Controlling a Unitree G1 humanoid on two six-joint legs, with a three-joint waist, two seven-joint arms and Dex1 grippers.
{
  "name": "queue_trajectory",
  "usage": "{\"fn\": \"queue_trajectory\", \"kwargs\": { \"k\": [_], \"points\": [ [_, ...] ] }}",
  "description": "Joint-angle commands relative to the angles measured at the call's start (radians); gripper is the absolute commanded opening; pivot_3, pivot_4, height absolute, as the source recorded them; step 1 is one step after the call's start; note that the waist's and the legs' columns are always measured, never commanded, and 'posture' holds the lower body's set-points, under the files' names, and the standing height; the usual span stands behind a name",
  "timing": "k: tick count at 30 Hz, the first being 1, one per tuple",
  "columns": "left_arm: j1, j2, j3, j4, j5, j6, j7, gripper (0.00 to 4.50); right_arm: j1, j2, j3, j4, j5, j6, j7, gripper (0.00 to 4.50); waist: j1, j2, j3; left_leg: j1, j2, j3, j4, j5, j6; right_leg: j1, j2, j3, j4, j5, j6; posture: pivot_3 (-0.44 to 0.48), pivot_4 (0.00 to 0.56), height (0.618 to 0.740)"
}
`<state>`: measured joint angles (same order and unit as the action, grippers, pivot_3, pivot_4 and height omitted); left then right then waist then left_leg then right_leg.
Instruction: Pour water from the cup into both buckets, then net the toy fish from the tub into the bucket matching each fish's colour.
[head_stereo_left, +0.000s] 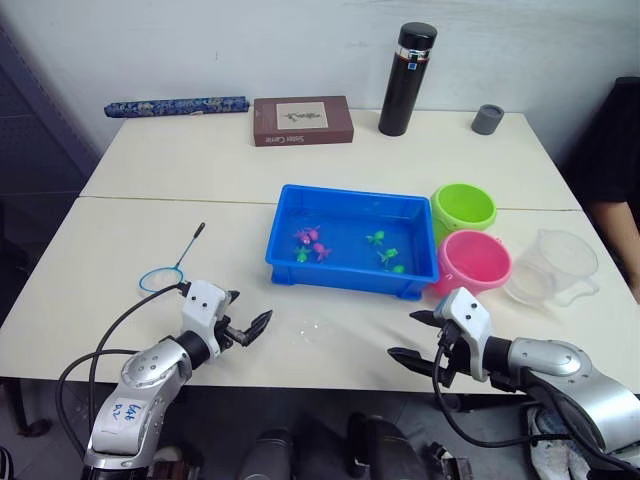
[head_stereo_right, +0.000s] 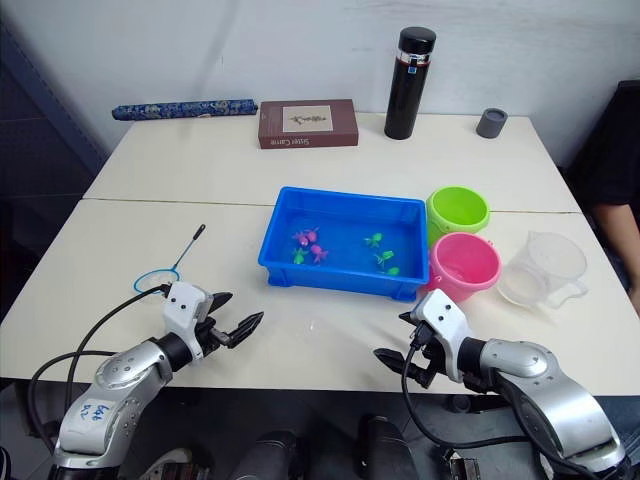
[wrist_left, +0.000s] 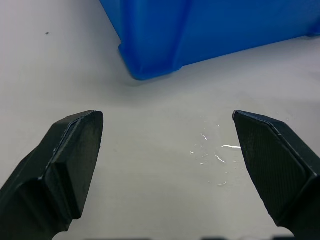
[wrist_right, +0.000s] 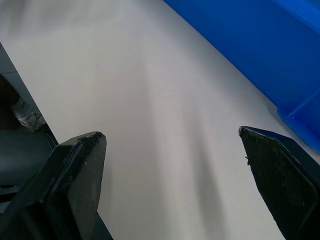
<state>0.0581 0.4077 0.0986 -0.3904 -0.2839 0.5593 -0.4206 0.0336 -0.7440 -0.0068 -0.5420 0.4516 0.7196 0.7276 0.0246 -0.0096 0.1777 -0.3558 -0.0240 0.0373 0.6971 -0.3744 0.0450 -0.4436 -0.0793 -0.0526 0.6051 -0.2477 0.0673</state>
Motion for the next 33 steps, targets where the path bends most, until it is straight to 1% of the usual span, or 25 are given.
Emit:
{"fn": "queue_trajectory", "kwargs": {
  "k": [1, 7, 22, 25, 27, 30, 33],
  "points": [
    [0.0, -0.001, 0.023, -0.048, -0.024, -0.007, 0.0, 4.46, 0.003, -0.011, -0.022, -0.023, 0.007, -0.008, 0.007, 4.5, 0.0, 0.0, 0.0, 0.0, 0.0, 0.0, 0.0, 0.0, 0.0, 0.0, 0.0, 0.0, 0.0, 0.0, 0.0, 0.0, 0.15, 0.74],
    [0.0, -0.005, 0.033, -0.062, -0.043, 0.008, 0.008, 4.46, 0.005, -0.012, -0.022, -0.027, 0.009, -0.005, 0.008, 4.5, 0.0, 0.0, 0.0, 0.0, 0.0, 0.0, 0.0, 0.0, 0.0, 0.0, 0.0, 0.0, 0.0, 0.0, 0.0, 0.0, 0.15, 0.74],
    [0.003, -0.005, 0.03, -0.071, -0.046, 0.014, 0.01, 4.46, -0.002, -0.011, -0.017, -0.024, 0.007, -0.006, 0.009, 4.5, 0.0, 0.0, 0.0, 0.0, 0.0, 0.0, 0.0, 0.0, 0.0, 0.0, 0.0, 0.0, 0.0, 0.0, 0.0, 0.0, 0.15, 0.74],
    [0.003, 0.009, 0.039, -0.07, -0.051, 0.035, 0.005, 4.46, -0.005, -0.011, -0.019, -0.022, 0.008, -0.004, 0.008, 4.5, 0.0, 0.0, 0.0, 0.0, 0.0, 0.0, 0.0, 0.0, 0.0, 0.0, 0.0, 0.0, 0.0, 0.0, 0.0, 0.0, 0.15, 0.74],
    [-0.003, 0.031, 0.066, -0.059, -0.074, 0.066, -0.013, 4.46, -0.004, -0.015, -0.024, -0.021, 0.013, 0.006, 0.009, 4.5, 0.0, 0.0, 0.0, 0.0, 0.0, 0.0, 0.0, 0.0, 0.0, 0.0, 0.0, 0.0, 0.0, 0.0, 0.0, 0.0, 0.15, 0.74],
    [-0.041, 0.088, 0.125, -0.014, -0.103, 0.071, -0.055, 4.46, -0.003, -0.022, -0.042, -0.013, 0.017, 0.008, 0.013, 4.5, 0.0, 0.0, 0.0, 0.0, 0.0, 0.0, 0.0, 0.0, 0.0, 0.0, 0.0, 0.0, 0.0, 0.0, 0.0, 0.0, 0.15, 0.74],
    [-0.103, 0.171, 0.149, 0.017, -0.119, 0.076, -0.116, 4.46, 0.001, -0.028, -0.06, -0.009, 0.023, 0.009, 0.013, 4.5, 0.001, 0.0, 0.0, 0.0, 0.0, 0.0, 0.0, 0.0, -0.001, 0.0, 0.0, 0.0, 0.001, 0.0, 0.0, 0.0, 0.15, 0.74]
  ]
}}
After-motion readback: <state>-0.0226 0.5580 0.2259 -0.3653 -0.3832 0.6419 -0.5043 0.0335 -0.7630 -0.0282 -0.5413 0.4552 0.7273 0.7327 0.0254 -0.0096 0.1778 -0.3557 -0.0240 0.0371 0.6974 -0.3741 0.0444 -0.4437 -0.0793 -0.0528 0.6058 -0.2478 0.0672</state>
